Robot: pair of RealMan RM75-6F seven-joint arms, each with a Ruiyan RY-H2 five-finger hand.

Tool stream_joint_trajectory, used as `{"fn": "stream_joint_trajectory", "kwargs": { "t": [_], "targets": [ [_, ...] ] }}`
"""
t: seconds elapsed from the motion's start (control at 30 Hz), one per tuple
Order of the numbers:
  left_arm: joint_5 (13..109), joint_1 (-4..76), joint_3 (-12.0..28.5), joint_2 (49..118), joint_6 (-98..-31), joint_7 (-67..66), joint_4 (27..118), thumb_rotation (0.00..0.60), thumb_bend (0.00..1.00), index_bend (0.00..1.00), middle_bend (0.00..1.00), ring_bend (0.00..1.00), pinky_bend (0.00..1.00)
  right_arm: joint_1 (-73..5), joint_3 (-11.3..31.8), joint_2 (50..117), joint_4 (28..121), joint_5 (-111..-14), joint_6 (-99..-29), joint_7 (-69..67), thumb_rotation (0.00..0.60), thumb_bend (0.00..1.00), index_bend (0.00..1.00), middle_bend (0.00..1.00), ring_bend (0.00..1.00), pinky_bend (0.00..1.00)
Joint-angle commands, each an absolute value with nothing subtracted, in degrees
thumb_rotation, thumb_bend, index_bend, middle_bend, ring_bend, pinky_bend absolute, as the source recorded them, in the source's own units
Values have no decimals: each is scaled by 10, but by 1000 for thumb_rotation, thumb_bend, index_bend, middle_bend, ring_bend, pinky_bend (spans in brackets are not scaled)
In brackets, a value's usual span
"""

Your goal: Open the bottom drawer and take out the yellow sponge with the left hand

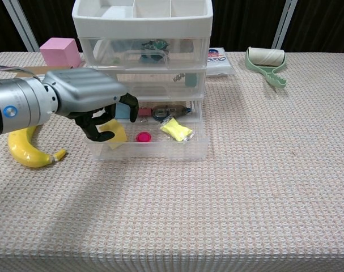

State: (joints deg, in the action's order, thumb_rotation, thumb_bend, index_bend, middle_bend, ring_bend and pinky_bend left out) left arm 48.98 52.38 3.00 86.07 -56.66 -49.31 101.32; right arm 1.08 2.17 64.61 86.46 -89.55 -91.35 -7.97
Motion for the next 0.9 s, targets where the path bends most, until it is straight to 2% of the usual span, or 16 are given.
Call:
{"fn": "stream_joint_trajectory", "kwargs": {
  "t": [0.03,0.33,0.67,0.9],
  "targets": [
    [475,535,31,859,-559,-503,1011,600,237,314,829,971,1000,11,21,646,864,-895,-912,-80,600,120,0,0,0,0],
    [410,582,38,838,-526,-525,1008,600,173,314,827,969,1000,13,21,648,856,-891,-911,-87,600,121,0,0,0,0],
    [350,633,27,822,-497,-540,1010,600,140,321,824,969,1000,10,23,652,846,-885,-901,-94,600,120,0,0,0,0],
    [306,671,4,809,-497,-566,1022,600,119,319,816,969,1000,8,23,654,843,-884,-898,-95,600,120,0,0,0,0]
  ]
}}
